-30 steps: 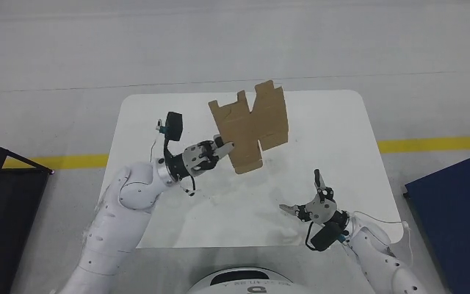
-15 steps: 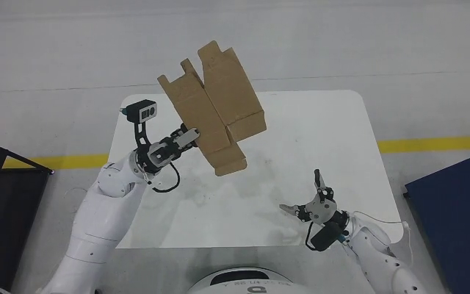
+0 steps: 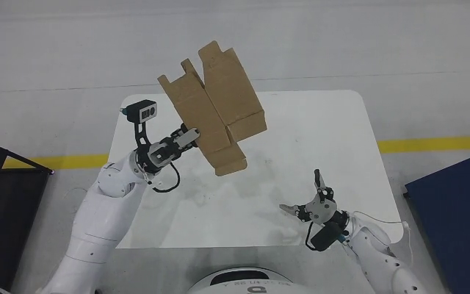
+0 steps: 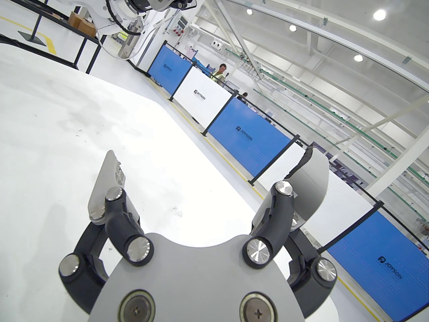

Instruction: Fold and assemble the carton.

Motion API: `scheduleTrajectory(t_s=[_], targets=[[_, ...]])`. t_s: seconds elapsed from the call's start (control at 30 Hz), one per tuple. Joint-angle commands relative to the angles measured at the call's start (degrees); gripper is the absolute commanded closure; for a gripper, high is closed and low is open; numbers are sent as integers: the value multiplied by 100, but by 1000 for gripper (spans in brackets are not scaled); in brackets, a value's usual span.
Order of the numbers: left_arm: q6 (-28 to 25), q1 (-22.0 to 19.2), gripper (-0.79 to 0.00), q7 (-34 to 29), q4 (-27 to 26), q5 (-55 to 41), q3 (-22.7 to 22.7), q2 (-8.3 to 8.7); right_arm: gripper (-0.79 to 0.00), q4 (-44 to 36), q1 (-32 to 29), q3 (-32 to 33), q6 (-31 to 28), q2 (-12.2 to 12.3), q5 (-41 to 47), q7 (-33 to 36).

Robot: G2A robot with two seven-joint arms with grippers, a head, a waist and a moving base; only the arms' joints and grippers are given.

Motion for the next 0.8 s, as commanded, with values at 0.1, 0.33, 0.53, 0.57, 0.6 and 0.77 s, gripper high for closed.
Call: scheduleTrajectory(t_s=[0.1, 0.33, 0.53, 0.57, 0.6, 0.77], targets=[[-466, 148, 0, 636, -434, 3351, -391, -9, -785, 83, 309, -196, -1107, 23, 272, -454], [-690, 156, 0, 560, -539, 4867, -220, 44, -785, 744, 1478, -1005, -3102, 105, 1502, -958], [-711, 66, 0, 582, -650, 5044, 75, 156, -785, 1278, 2013, -1481, -3107, 164, 1606, -952], [-711, 39, 0, 581, -651, 5091, 126, 183, -785, 1366, 2085, -1532, -3123, 163, 1650, -936], [-711, 18, 0, 582, -662, 5108, 199, 209, -785, 1430, 2149, -1591, -3145, 158, 1698, -914], [-711, -138, 0, 582, -663, 5183, 439, 348, -779, 1516, 2372, -1895, -3224, 167, 1965, -835]])
